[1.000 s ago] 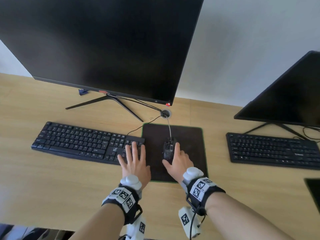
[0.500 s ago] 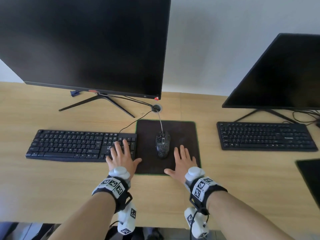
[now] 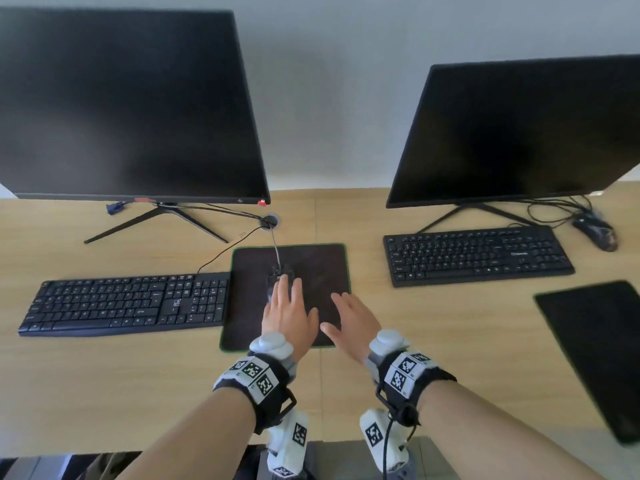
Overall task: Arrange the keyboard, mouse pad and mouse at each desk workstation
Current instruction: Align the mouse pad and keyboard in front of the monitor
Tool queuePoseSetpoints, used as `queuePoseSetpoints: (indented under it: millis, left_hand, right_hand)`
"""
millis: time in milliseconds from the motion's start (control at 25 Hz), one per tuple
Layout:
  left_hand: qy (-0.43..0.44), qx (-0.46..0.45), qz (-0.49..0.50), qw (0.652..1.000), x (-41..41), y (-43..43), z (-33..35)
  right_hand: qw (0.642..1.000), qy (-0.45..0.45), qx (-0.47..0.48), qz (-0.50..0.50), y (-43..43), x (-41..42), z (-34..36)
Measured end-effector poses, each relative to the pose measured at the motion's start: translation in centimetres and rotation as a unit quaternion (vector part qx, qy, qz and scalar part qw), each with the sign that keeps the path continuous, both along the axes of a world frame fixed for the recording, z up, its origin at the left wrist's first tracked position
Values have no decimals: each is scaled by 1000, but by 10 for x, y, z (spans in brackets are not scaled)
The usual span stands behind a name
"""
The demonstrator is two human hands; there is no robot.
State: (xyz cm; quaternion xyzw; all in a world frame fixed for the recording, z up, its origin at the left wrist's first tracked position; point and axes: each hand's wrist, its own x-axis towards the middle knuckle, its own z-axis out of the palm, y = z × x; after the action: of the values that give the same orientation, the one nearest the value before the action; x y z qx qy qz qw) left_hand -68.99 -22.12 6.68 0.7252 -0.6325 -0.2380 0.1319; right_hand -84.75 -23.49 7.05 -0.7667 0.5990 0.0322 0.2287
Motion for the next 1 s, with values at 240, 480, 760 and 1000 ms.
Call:
queuePoseSetpoints:
  millis: [240,480,760,1000]
  left_hand:
    - [46,35,49,997,-53,-24,-5]
    - [26,37,87,995,-63,-51,-10]
    - [9,30,104,994,-47,-54,-29]
    - [13,54,109,992,-50,-16,-50]
  right_hand:
    - [997,-63,-33,28,-41,-25,-12]
    - [996,-72,-27,51,-76,-33,-27]
    - [994,-84,2,66,-89,-18,-32]
    - [994,-72,57,51,-48,-22,-55]
